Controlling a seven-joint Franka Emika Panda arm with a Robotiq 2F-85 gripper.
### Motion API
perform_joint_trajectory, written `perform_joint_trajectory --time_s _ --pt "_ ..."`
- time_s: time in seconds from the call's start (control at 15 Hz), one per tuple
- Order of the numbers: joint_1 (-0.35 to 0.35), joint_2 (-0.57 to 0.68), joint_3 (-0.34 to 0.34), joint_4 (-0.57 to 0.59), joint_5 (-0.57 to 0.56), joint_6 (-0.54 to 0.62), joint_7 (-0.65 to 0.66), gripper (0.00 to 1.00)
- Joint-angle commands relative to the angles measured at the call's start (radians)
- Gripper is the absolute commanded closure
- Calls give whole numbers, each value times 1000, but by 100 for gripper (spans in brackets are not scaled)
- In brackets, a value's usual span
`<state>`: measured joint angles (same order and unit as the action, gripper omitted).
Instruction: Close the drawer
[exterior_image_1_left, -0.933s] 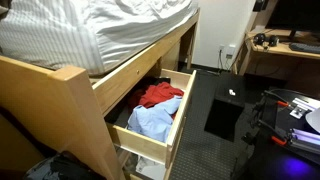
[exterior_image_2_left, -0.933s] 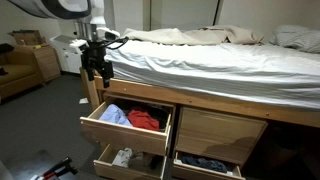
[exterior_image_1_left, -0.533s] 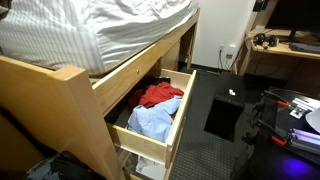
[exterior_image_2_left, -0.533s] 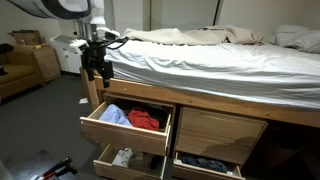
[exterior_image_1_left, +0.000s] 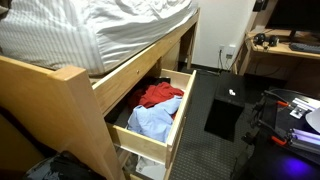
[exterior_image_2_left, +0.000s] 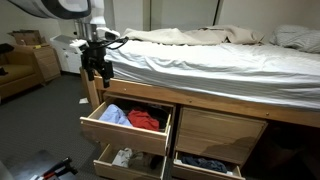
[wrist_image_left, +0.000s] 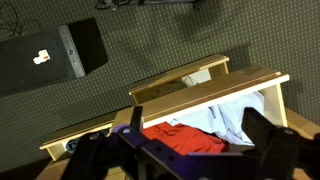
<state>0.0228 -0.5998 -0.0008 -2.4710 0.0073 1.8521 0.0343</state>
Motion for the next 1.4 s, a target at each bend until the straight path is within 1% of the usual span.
perform_joint_trajectory --time_s 0.0,0.07,0.13,0.27,0.33,0.6,0.67,0.73,0.93,1.0,1.07,1.13,1.2,1.33 --pt "10 -36 42 125 19 -204 46 0" --pt "21 35 74 155 21 -246 79 0" --pt "35 36 91 115 46 -289 98 0" --pt "58 -6 144 20 73 -337 155 0" --pt "73 1 166 2 91 -370 177 0" --pt "107 66 212 -13 128 -522 211 0" --pt "101 29 203 -9 107 -470 196 0" --pt "106 41 209 -13 111 -493 199 0" --pt "110 62 210 -14 111 -503 201 0" --pt "90 39 192 120 109 -589 230 0" --pt "83 29 197 128 95 -575 253 0" --pt "72 26 206 168 64 -580 284 0" --pt "80 3 238 93 72 -501 331 0" --pt "84 -42 260 29 75 -459 382 0"
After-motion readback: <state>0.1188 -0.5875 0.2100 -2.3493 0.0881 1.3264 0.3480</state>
